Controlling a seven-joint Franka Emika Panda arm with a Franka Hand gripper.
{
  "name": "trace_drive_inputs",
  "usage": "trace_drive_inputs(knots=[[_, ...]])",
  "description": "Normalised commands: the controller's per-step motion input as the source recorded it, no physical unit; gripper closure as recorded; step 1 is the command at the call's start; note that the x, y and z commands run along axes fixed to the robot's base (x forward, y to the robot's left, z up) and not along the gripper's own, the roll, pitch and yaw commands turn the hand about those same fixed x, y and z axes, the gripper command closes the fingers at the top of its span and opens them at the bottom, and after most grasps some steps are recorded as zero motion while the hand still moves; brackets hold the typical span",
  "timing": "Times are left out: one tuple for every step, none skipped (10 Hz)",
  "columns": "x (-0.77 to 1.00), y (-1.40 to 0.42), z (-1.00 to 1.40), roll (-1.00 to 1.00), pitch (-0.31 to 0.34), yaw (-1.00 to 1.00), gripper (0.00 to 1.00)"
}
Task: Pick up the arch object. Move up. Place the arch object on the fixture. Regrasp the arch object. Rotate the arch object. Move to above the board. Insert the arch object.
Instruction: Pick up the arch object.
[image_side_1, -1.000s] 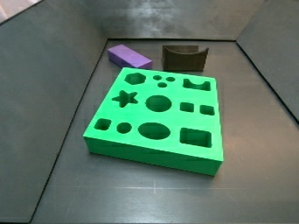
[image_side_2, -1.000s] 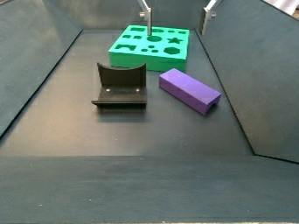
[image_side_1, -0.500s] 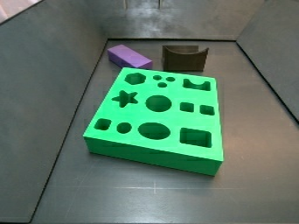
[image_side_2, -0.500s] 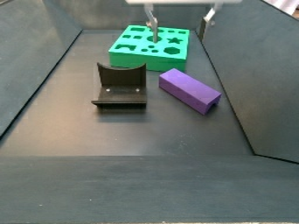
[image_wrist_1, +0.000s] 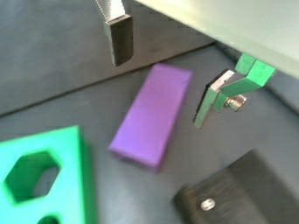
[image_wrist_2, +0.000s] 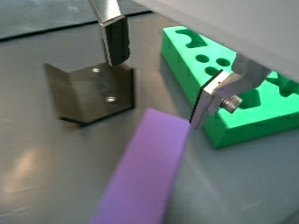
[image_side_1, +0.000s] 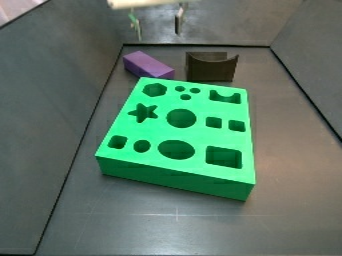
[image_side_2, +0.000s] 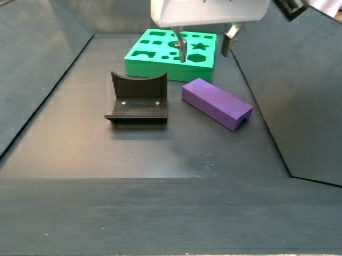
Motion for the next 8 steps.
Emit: trace_drive_inputs(knots=[[0.47,-0.39,-0.55,0.14,-0.173,0.23,0.00],[0.43,-0.32,-0.50,0.16,-0.164,0.28,0.00],[0.47,0.04,-0.34,0.03,-0.120,0.44,0.00],[0.40,0.08,-0.35,0.21,-0.024,0.48,0.00],[0.47,0.23,-0.55,0.16,0.000,0.42,0.00],[0.14,0.00,-0.42,0.23,-0.206,0.33,0.00],[0.00,-0.04,-0.06,0.00,-0.060,0.05,0.00],[-0.66,0.07,-0.49,0.36,0.000,0.35,0.00]])
